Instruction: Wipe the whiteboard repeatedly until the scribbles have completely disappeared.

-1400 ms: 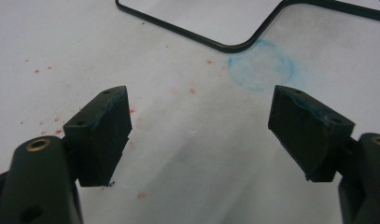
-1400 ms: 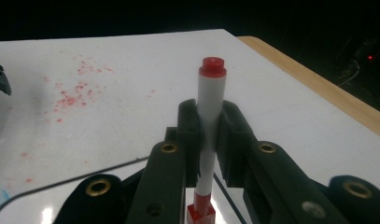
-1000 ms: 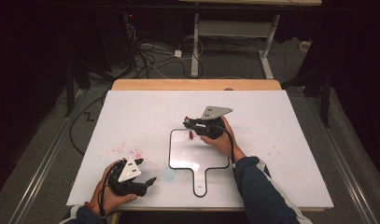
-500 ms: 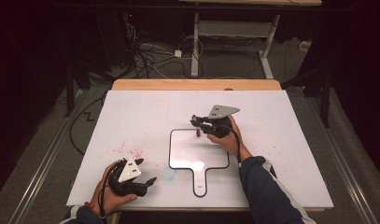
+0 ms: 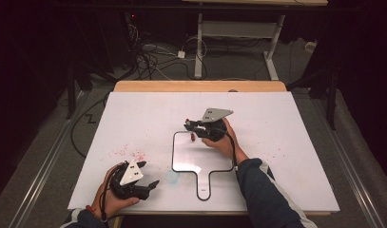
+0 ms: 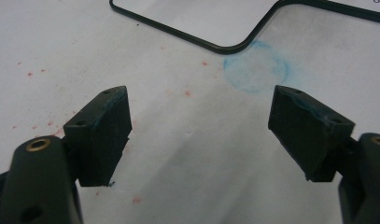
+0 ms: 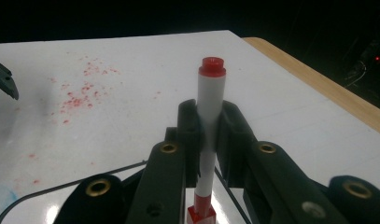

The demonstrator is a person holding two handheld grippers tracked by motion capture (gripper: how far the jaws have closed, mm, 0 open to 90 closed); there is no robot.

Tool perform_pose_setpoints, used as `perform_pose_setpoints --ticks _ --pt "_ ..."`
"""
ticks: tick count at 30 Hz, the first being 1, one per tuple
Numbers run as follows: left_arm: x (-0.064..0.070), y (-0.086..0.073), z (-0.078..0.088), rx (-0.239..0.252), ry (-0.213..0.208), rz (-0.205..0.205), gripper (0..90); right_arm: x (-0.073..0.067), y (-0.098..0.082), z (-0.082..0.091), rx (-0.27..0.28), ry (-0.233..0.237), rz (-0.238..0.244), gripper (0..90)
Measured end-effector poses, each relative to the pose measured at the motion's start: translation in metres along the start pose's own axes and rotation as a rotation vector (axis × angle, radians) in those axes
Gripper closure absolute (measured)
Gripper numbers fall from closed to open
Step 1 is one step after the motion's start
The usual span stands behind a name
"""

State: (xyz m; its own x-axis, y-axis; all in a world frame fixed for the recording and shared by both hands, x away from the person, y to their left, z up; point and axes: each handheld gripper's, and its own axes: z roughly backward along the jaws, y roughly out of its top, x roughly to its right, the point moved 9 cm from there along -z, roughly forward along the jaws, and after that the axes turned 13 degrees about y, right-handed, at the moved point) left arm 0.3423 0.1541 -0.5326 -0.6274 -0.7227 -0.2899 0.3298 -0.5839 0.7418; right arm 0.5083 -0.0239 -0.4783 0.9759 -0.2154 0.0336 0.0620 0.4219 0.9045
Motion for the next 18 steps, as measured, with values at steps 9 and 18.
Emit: perform_pose_setpoints --ticks 9,18 --pt "0.002 0.000 0.000 -0.004 -0.003 -0.008 20.2 0.015 -0.012 0.028 -0.005 -0.065 -0.045 81.6" --pt "0.001 -0.001 0.000 -0.006 -0.003 -0.009 20.2 0.030 -0.025 0.057 -0.009 -0.125 -0.068 81.6"
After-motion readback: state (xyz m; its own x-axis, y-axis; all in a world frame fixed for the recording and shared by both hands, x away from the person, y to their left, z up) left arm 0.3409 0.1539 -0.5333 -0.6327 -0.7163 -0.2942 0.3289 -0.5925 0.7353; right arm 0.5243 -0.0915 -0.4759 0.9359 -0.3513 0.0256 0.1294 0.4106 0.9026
